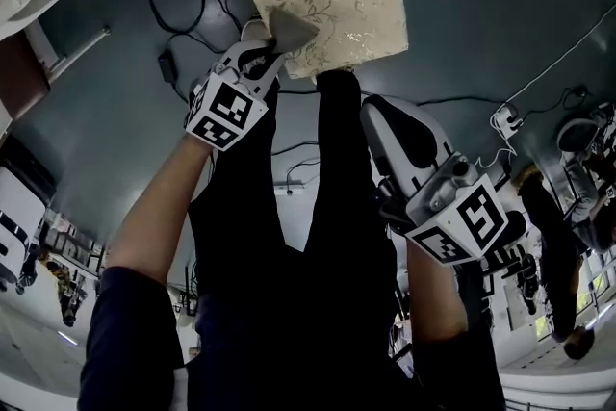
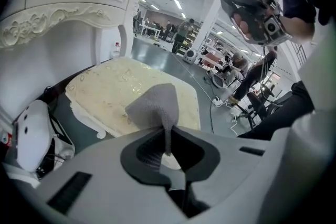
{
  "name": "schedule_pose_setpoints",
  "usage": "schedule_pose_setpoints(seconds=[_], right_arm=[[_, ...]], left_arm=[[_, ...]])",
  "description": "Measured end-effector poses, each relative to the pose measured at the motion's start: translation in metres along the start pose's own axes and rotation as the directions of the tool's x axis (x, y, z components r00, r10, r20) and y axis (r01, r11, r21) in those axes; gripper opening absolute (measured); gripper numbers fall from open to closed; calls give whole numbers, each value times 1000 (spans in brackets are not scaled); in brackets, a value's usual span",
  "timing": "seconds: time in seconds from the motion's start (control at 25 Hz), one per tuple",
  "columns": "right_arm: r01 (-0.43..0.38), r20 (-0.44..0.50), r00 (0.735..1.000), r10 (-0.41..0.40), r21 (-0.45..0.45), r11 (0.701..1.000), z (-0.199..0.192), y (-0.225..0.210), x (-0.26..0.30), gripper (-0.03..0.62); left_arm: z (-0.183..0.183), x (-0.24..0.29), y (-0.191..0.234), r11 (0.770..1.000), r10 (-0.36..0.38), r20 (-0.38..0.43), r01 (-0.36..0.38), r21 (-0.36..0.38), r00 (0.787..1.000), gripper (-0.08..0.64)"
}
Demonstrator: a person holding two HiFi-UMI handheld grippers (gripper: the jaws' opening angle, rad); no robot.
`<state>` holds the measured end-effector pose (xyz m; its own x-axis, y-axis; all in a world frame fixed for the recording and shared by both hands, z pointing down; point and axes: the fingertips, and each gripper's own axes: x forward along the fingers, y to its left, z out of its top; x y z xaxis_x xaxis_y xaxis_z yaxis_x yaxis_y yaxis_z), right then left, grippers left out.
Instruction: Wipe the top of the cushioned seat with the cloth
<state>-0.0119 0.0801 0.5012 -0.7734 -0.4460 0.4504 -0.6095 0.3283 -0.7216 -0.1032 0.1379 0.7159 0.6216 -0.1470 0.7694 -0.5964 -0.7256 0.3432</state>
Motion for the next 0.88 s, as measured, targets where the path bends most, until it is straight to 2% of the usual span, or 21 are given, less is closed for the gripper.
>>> schedule_pose_setpoints(seconds=[0.36,0.6,0.88], right_arm=[[18,17,1000,-18,11,1000,10,-21,-25,25],[49,53,997,-52,49,998,22,-61,-63,25],[72,84,993,-80,94,993,37,-103,-94,25]], left_arm=[[8,34,-25,999,-36,-30,35,-13,999,28],[41,65,-46,997,-65,-59,67,32,996,28],[78,105,-65,994,-99,-80,103,48,992,28]])
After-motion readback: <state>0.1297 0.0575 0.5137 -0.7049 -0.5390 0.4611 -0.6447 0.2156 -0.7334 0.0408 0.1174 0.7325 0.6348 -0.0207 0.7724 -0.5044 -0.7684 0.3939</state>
